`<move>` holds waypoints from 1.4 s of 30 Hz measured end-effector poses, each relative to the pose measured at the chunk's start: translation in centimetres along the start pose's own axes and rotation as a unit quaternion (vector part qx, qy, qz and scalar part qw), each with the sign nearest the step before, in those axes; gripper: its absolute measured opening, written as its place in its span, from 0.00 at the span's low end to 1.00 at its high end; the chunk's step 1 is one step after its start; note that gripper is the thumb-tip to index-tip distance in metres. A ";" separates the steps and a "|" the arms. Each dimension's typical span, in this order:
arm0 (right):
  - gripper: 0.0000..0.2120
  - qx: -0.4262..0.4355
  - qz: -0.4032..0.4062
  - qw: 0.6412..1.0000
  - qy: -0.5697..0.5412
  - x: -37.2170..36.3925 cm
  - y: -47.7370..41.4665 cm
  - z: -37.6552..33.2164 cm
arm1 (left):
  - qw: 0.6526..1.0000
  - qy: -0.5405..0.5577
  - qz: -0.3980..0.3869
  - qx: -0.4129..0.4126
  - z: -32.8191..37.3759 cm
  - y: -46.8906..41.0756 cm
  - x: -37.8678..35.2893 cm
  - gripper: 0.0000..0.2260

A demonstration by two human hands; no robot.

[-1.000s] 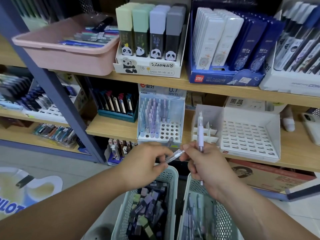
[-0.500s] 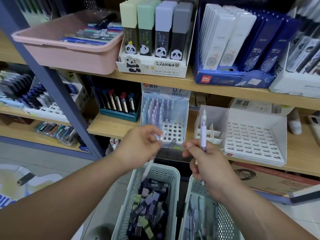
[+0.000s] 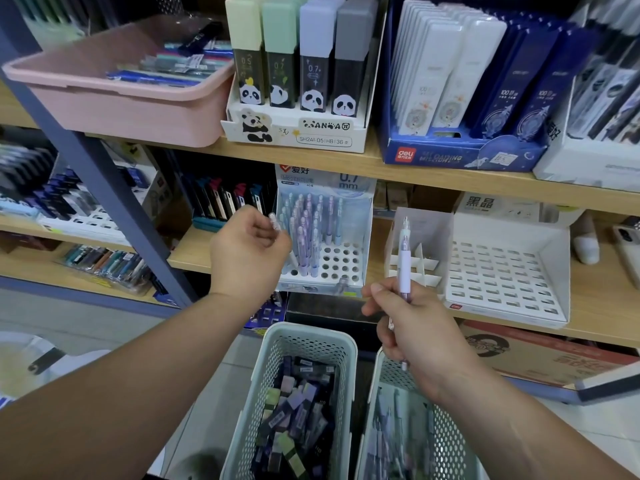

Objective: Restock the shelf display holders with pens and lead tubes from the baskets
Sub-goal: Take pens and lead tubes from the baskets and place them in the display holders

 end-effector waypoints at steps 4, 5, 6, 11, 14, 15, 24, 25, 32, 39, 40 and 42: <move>0.07 -0.004 0.006 1.000 -0.006 0.5 -0.1 0.0 | 0.999 -0.034 -0.006 -0.028 -0.1 0.1 -0.4 0.12; 0.07 -0.005 0.007 1.000 -0.010 0.6 -0.1 0.0 | 0.998 -0.048 -0.013 -0.024 -0.3 0.1 -0.5 0.11; 0.07 -0.005 0.007 1.000 -0.015 0.6 -0.1 0.0 | 0.998 -0.063 -0.021 -0.016 -0.6 0.2 -0.7 0.10; 0.07 -0.005 0.005 1.000 -0.021 0.5 -0.2 -0.3 | 0.996 -0.085 -0.020 0.014 -1.4 0.3 -0.9 0.08; 0.07 -0.008 0.002 1.000 -0.024 0.5 -0.1 -0.4 | 0.998 -0.049 0.013 0.026 -1.3 0.2 -0.6 0.09; 0.07 -0.009 0.002 1.000 -0.026 0.6 0.0 -0.4 | 0.999 -0.028 0.020 0.035 -1.3 0.1 -0.6 0.09; 0.07 -0.007 0.004 1.000 -0.023 0.8 0.1 -0.4 | 0.999 -0.011 0.025 0.039 -1.2 0.6 -0.8 0.08; 0.07 -0.007 0.003 1.000 -0.023 0.8 0.1 -0.4 | 0.999 -0.012 0.028 0.036 -1.1 0.5 -0.7 0.08; 0.07 -0.005 -0.002 1.000 -0.020 0.7 0.1 -0.4 | 0.999 -0.042 0.016 0.015 -0.9 0.4 -0.8 0.10; 0.07 -0.002 -0.005 1.000 -0.021 0.8 0.0 -0.2 | 0.994 -0.110 -0.026 0.000 -1.6 0.2 -1.4 0.10; 0.07 -0.002 -0.009 1.000 -0.020 0.8 0.0 -0.2 | 0.992 -0.120 -0.028 0.003 -1.8 0.1 -1.5 0.09; 0.07 -0.003 -0.024 1.000 -0.014 0.7 0.0 0.0 | 0.990 -0.135 -0.033 0.011 -2.1 -0.2 -1.7 0.10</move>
Point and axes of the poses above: each hand's wrist, its own y-axis away from the middle knuckle, its own x-axis out of the back of the hand, z = x × y, the point moved 6 cm from there along -y, towards the middle knuckle, and after that the axes turned 2 degrees about z, right-handed, at the moved point
